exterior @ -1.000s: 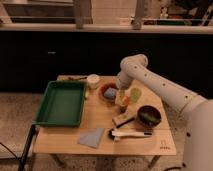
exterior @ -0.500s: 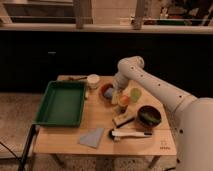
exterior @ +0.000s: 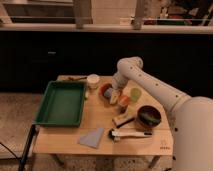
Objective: Place sponge in table surface
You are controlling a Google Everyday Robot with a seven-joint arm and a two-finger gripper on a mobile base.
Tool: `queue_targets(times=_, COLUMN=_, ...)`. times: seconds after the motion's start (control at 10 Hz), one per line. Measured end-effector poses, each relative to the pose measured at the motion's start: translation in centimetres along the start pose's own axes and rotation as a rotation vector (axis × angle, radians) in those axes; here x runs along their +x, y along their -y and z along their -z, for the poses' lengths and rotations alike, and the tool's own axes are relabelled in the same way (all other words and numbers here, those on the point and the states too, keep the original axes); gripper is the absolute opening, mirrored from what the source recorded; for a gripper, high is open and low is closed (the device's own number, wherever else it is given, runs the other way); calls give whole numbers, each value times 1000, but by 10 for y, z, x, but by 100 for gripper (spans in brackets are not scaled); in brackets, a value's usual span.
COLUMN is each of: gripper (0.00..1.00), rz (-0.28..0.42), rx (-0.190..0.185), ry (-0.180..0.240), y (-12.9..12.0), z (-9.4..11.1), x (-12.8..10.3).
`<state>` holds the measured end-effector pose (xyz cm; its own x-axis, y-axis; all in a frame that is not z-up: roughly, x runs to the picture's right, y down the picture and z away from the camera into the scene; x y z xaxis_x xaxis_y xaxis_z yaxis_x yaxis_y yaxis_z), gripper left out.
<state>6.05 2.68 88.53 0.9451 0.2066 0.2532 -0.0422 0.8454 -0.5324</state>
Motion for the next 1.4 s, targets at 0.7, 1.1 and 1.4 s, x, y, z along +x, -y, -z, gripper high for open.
queue_targets(times=0.7, gripper=80, rz=-26, rx=-11, ry=33, y=10, z=-16, x=3)
queue_targets(times=1.1, gripper=80, rz=-52, rx=-22, ry=46, y=14, z=-25, x=6)
queue_targets(times=1.4, gripper=80, rz=-78, rx=-30, ry=52, y=15, z=-32, x=13)
